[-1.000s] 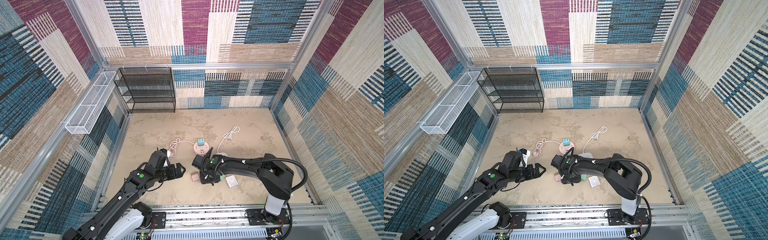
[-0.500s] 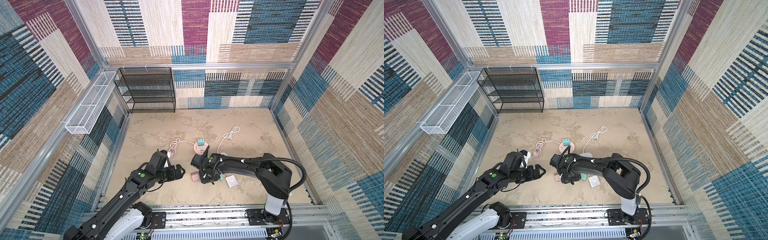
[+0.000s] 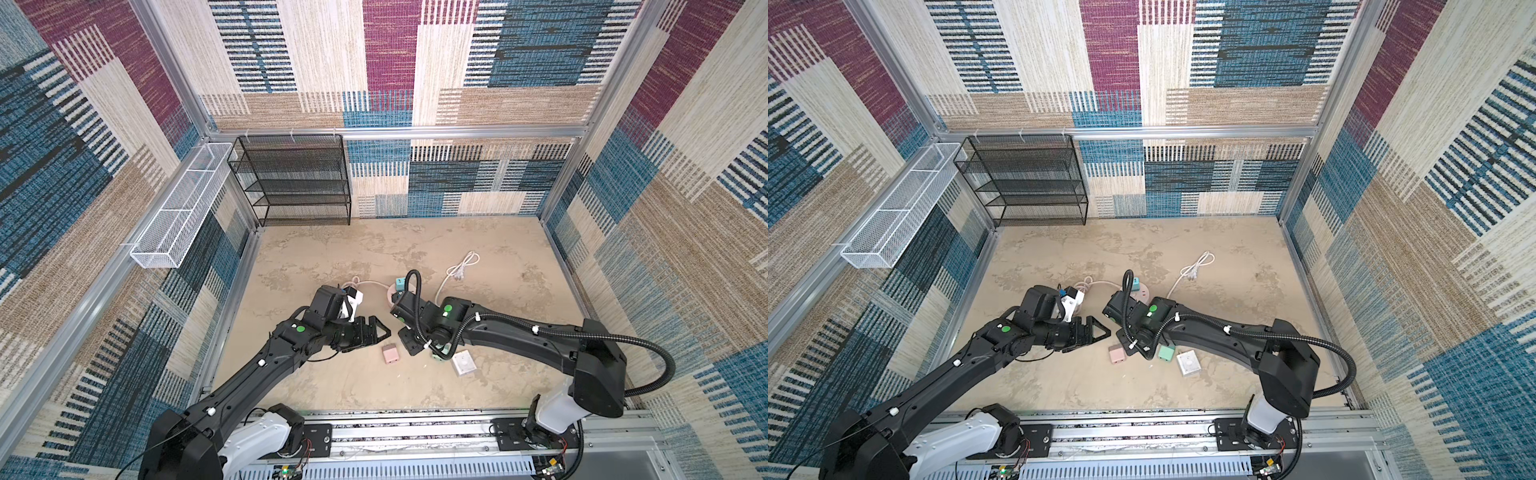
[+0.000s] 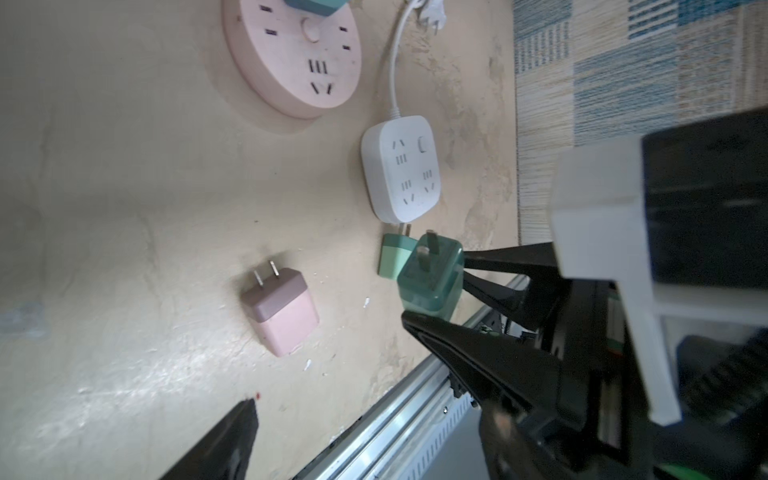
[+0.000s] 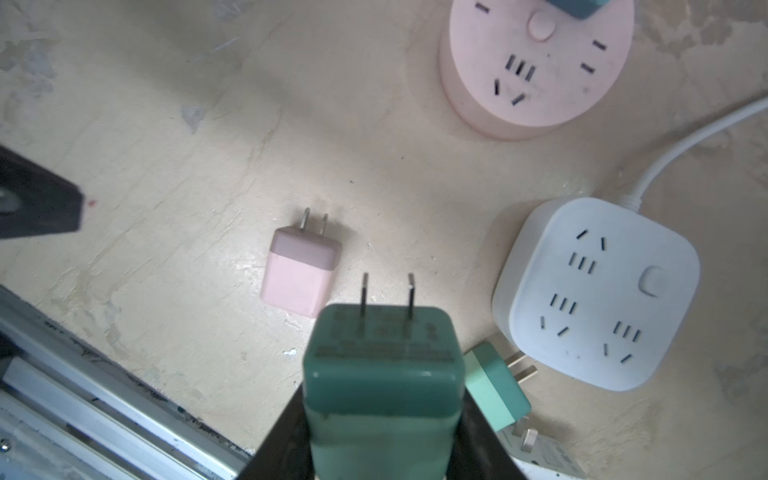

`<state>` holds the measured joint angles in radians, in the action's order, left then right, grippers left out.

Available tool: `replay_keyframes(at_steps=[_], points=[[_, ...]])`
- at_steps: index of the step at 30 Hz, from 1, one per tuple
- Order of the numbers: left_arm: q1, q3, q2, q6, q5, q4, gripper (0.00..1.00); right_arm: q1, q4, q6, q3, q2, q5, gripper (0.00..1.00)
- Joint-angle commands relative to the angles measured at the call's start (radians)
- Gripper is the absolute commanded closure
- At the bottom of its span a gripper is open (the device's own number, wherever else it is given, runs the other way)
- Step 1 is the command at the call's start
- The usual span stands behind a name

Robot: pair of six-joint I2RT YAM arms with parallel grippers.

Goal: Insert the plug

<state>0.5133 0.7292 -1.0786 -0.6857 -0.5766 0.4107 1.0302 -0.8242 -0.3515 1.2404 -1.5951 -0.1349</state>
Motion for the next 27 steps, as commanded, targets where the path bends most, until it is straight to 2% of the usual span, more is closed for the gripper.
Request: replay_keyframes(at_steps=[1, 7, 17, 27], points=[[0.001, -0.002, 0.009, -0.042, -0.103, -0.101, 0.14, 0.000, 0.052, 0.077, 0.001, 0.021, 0.057, 1.00], [0.000, -0.008, -0.004, -0.066, -0.136, -0.124, 0.22, 0.001, 0.074, 0.090, 0.001, 0.046, 0.104, 1.00], [0.000, -0.028, -0.004, -0.087, -0.134, -0.143, 0.32, 0.000, 0.083, 0.105, 0.010, 0.053, 0.138, 1.00], [0.000, -0.028, -0.030, -0.094, -0.137, -0.159, 0.38, 0.001, 0.090, 0.106, 0.014, 0.054, 0.156, 1.00]])
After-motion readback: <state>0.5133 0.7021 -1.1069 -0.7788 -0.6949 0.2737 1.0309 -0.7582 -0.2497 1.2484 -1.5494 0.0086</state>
